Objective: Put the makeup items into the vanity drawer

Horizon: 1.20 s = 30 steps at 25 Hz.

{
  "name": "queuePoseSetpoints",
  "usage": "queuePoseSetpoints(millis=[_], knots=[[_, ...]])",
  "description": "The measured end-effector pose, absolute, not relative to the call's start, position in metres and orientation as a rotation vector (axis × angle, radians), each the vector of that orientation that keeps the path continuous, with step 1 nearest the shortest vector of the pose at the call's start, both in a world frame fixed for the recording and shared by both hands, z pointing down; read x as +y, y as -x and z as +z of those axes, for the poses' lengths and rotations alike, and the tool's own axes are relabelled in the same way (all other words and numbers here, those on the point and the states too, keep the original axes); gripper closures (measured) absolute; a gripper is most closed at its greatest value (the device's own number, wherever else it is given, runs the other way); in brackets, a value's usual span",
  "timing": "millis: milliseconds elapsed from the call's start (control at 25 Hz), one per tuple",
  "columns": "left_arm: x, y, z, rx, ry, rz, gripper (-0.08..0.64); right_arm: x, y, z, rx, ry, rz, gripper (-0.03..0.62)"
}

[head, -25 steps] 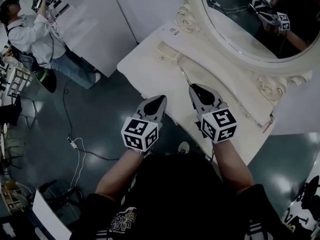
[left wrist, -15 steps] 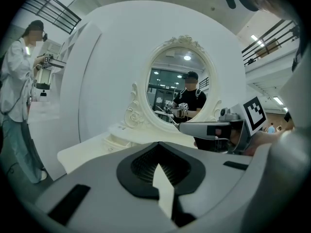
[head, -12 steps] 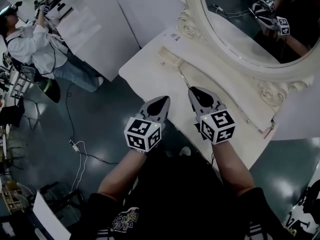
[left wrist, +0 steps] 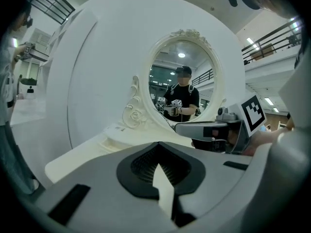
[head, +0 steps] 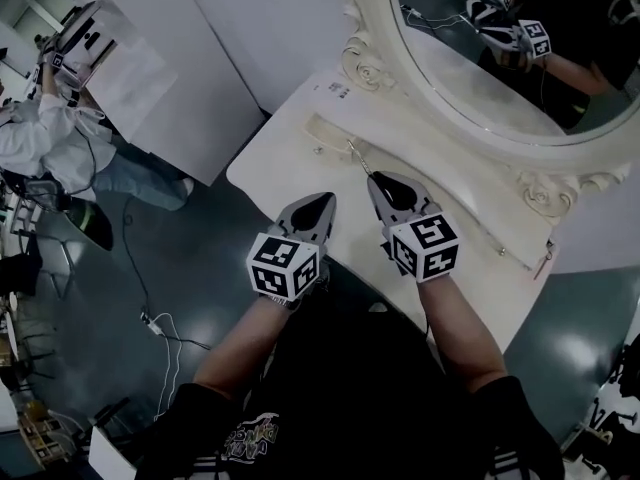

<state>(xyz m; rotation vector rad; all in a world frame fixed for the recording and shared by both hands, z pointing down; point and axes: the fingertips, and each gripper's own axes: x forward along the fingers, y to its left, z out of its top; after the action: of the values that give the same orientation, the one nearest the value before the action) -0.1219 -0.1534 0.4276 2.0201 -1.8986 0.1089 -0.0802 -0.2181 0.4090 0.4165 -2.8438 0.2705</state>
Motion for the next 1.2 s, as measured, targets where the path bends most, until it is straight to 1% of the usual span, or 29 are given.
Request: queuePoseSetpoints(millis=[640,1200], knots=[[-0.2,0.213,0.462,-1.746,-2.055,0.102,0.559,-0.271,0.179,0.461,-2.658,-0.49,0.174,0.543],[-0.224,0.26,0.503,-1.617,-2.061,0.128,0.56,-0.302,0.228,0.53,-2.453,-0.477,0.115,0.543]])
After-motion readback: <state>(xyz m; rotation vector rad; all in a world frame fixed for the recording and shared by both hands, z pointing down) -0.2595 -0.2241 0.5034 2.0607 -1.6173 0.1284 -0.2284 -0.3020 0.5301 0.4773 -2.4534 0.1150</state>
